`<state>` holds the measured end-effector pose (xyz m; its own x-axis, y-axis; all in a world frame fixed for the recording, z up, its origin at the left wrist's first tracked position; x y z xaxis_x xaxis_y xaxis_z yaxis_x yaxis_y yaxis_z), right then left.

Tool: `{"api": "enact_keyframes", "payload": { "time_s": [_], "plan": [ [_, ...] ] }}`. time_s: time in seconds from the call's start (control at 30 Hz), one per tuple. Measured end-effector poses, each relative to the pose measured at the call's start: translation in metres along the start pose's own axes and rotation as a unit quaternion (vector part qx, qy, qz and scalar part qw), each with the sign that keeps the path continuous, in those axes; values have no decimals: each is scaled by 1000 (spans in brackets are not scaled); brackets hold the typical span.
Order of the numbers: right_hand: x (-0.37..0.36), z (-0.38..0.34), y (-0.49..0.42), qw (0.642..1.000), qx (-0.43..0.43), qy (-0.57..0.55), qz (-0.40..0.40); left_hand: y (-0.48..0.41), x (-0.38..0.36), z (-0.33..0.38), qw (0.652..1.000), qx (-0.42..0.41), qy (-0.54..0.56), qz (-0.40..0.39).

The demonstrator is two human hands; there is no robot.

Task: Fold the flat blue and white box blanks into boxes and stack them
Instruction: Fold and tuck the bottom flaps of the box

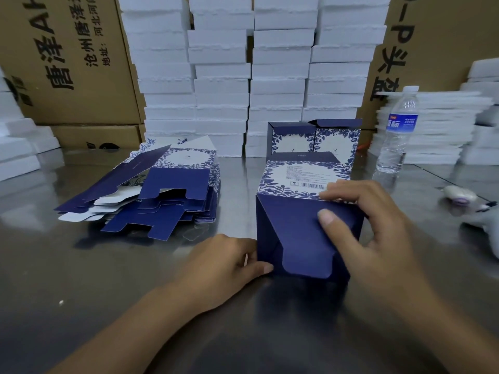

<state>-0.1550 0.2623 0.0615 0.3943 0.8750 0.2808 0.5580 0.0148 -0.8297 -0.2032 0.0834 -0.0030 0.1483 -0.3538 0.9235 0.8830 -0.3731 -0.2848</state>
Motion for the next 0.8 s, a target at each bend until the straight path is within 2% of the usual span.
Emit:
{"api": "enact_keyframes", "payload": {
  "time_s": [0.1, 0.2, 0.3, 0.4, 0.47, 0.63, 0.8],
  "plan": [
    [0, -5, 1, 996, 45, 77, 10, 0, -2, 1, 999, -12, 29, -7],
    [7, -12, 2, 985, 108, 120, 56, -2, 0, 3, 992, -34, 123, 14],
    [10, -17, 4, 979, 141, 123, 76, -2, 14, 4, 971, -59, 209, 97],
    [6, -22, 5, 977, 157, 124, 72, 1, 30, 1, 943, -50, 271, 187],
    [4, -24, 5, 979, 157, 113, 64, 5, 42, 5, 934, -63, 260, 235],
    [-4, -37, 8, 982, 172, 73, 37, 19, 58, 33, 925, -162, 160, 304],
    [-5, -40, 7, 989, 138, 9, 46, 37, 68, 54, 878, -206, 123, 415]
  ]
}}
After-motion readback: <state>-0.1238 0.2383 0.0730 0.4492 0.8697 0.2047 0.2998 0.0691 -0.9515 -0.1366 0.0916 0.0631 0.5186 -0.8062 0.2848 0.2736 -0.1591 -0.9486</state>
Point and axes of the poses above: each hand's wrist, its own y-axis away from the middle knuckle, its own x-axis out of the back of the hand, z = x × y, the point moved 8 cm from there along -y, towards the middle knuckle, and after that the axes turned 5 degrees about -y, right-handed, at the moved point
